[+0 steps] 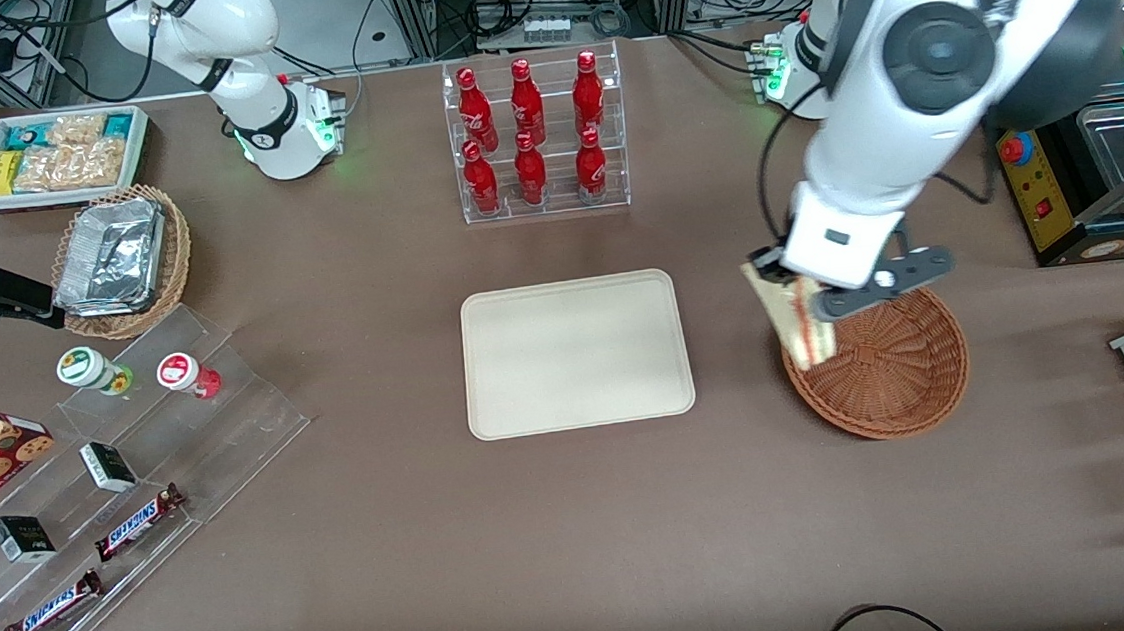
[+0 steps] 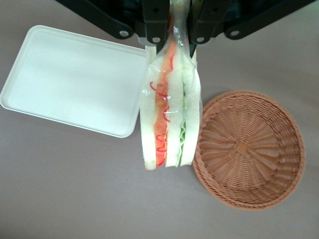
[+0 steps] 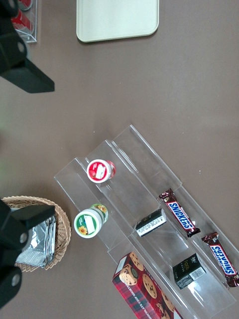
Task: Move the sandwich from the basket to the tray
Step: 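Lift the sandwich and carry it with the left gripper over the tray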
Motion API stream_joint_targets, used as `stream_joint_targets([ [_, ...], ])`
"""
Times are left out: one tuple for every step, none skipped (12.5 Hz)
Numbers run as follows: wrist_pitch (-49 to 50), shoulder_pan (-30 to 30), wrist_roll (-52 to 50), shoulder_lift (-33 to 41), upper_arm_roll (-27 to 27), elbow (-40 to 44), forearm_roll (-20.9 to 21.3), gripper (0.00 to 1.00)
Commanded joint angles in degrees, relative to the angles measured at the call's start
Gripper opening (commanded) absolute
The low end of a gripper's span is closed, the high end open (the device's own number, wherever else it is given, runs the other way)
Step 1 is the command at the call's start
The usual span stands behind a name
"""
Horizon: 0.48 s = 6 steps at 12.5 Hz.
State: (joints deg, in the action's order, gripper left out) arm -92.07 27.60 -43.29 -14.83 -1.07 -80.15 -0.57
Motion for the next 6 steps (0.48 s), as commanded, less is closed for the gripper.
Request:
stream_joint_targets([
  [0.6, 3.2, -3.4, -6.0, -0.5, 7.5, -1.4, 0.0],
  [-0.3, 4.0, -4.0, -8.2, -0.3, 9.6, -2.6, 0.0],
  [-0.9, 5.3, -4.1, -10.6, 0.4, 11.6, -2.7, 0.0],
  [-1.8, 6.5, -4.3, -12.7, 0.9, 13.0, -2.8, 0.0],
  [-3.9, 7.6, -4.2, -14.3, 1.2, 13.5, -2.8, 0.0],
  [-6.1, 8.4, -4.1, -15.6, 1.2, 13.5, -2.8, 0.0],
])
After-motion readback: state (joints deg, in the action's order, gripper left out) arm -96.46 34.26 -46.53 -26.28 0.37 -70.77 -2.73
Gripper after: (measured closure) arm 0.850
